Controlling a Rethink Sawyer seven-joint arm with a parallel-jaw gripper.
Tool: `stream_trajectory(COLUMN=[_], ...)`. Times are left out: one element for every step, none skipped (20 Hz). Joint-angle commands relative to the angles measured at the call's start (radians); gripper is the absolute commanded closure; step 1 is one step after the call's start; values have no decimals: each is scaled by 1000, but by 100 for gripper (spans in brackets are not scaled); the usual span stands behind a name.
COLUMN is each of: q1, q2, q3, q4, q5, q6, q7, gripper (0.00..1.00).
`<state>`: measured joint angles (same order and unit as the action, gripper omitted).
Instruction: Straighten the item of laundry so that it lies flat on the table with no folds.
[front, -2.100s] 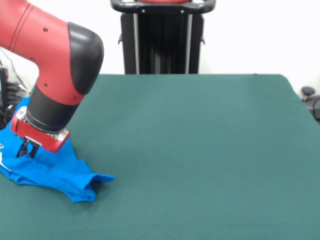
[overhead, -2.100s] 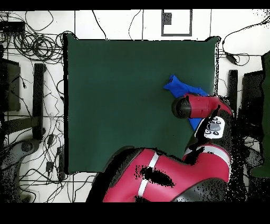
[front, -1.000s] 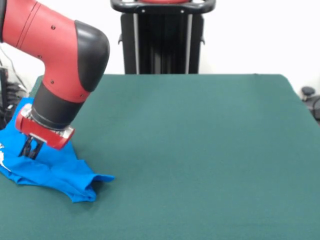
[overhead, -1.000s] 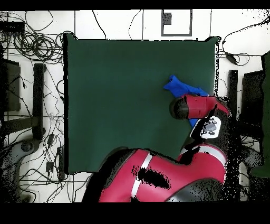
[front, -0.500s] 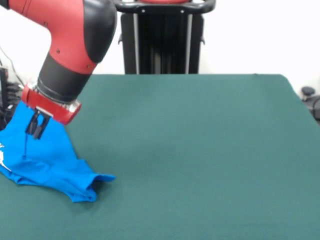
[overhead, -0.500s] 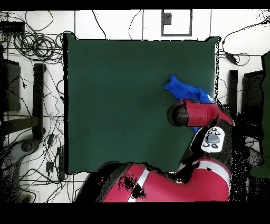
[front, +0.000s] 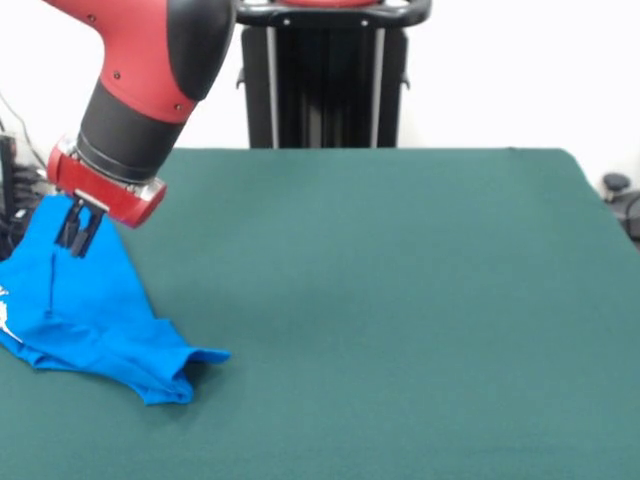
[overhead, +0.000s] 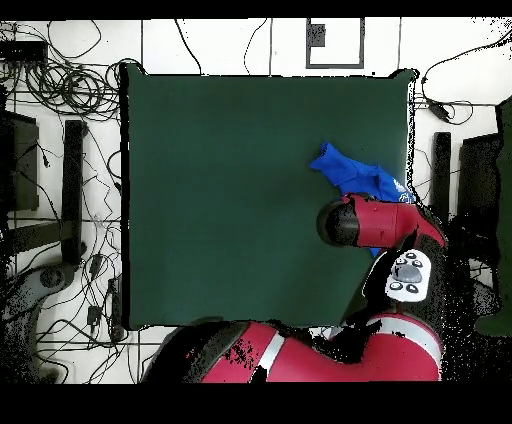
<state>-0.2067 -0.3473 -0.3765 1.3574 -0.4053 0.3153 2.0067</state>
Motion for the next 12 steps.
stream_trajectory(q1=[27,30,28,29,27,23,20,16,17,21,25,29], q2=[61,70,78,90,97,105,109,114,115,119,123,127], q3=[71,69,71,67,65,65,66,68,65,59,53,48], q4=[102,91,86,78,71,61,54,46,44,43,42,42], q5=[56,56,56,53,50,46,44,42,46,47,47,48], q6=[-30,-31,-39,-51,-61,-67,-69,-72,-72,-82,-92,-103], q7=[190,190,192,196,196,191,187,183,185,193,201,209], gripper=[100,100,100,100,100,100,100,100,0,0,0,0])
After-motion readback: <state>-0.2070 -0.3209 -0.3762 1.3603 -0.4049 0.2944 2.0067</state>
